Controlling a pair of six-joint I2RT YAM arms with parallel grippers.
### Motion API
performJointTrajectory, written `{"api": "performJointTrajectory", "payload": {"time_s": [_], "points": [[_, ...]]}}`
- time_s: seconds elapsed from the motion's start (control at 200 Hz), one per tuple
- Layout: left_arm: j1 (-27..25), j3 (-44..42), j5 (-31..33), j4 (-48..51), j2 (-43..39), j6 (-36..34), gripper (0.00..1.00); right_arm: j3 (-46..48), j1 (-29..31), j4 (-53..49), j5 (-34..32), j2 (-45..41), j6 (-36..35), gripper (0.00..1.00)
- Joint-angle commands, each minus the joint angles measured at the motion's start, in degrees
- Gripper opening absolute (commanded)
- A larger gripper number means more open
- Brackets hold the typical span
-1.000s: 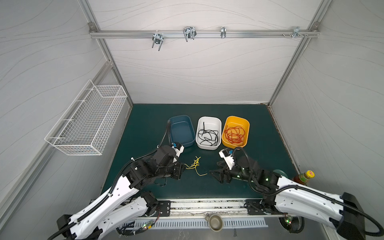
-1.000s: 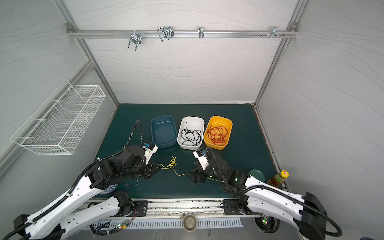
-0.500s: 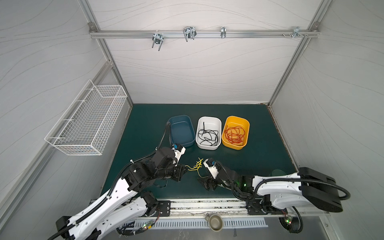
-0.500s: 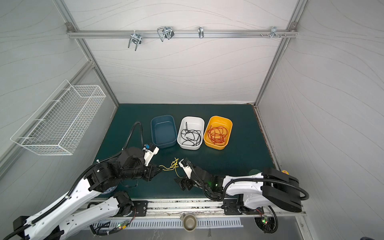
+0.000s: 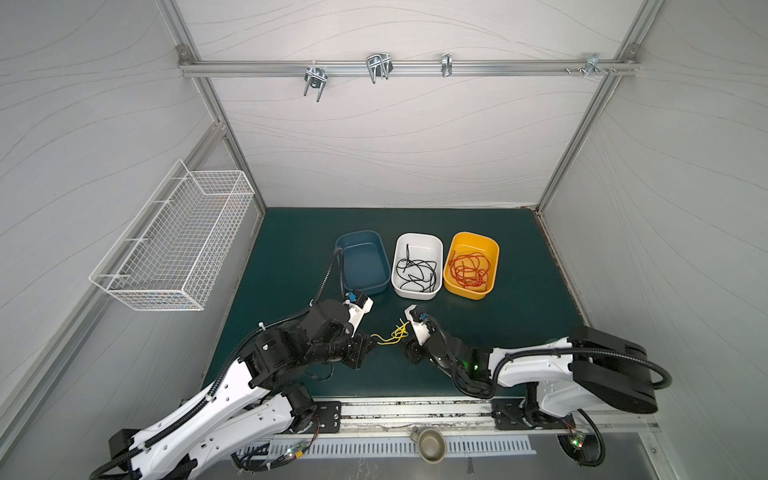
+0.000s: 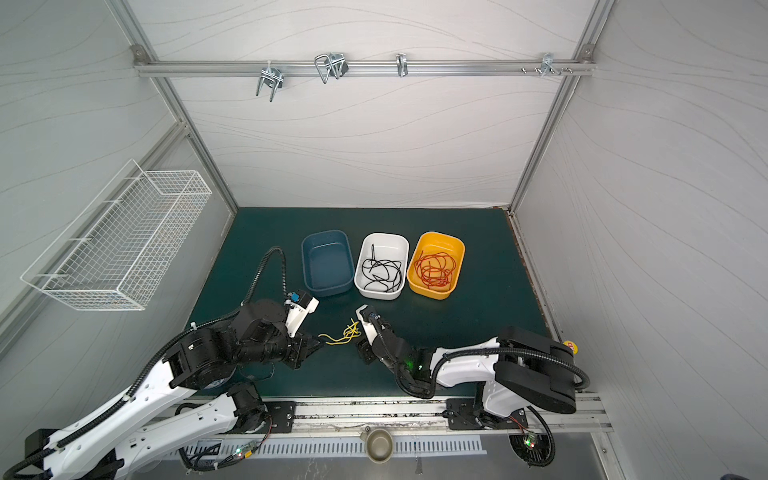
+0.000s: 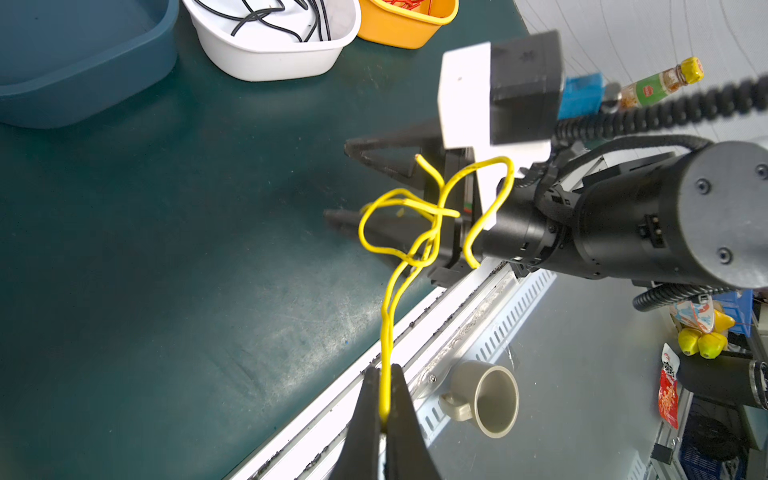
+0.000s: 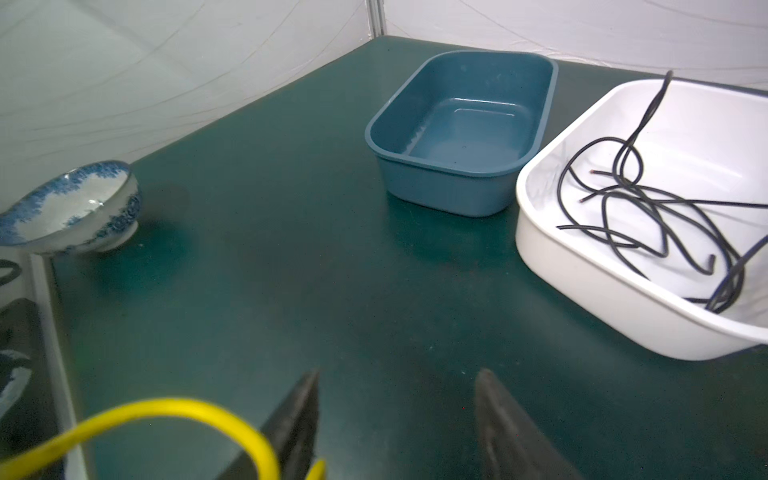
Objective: Untangle the cables
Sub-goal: 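Close the right gripper on the yellow wire beside the left gripper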
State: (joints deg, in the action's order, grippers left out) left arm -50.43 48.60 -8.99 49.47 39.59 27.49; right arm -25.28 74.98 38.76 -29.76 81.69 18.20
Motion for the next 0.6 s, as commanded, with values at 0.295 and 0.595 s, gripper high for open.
{"api": "performJointTrajectory", "payload": {"time_s": [0.295,0.595], "points": [[-0.28,0.51,1.51,-1.4,-1.98,-0.06,0.0,3.1,0.16,3.84,-2.87,-1.29,-1.11,0.21],[-0.28,0.47,1.61,-1.4,-2.23,-0.11,0.0,4.59,0.04,4.32,-0.49,-4.05,-2.02,0.12]]}}
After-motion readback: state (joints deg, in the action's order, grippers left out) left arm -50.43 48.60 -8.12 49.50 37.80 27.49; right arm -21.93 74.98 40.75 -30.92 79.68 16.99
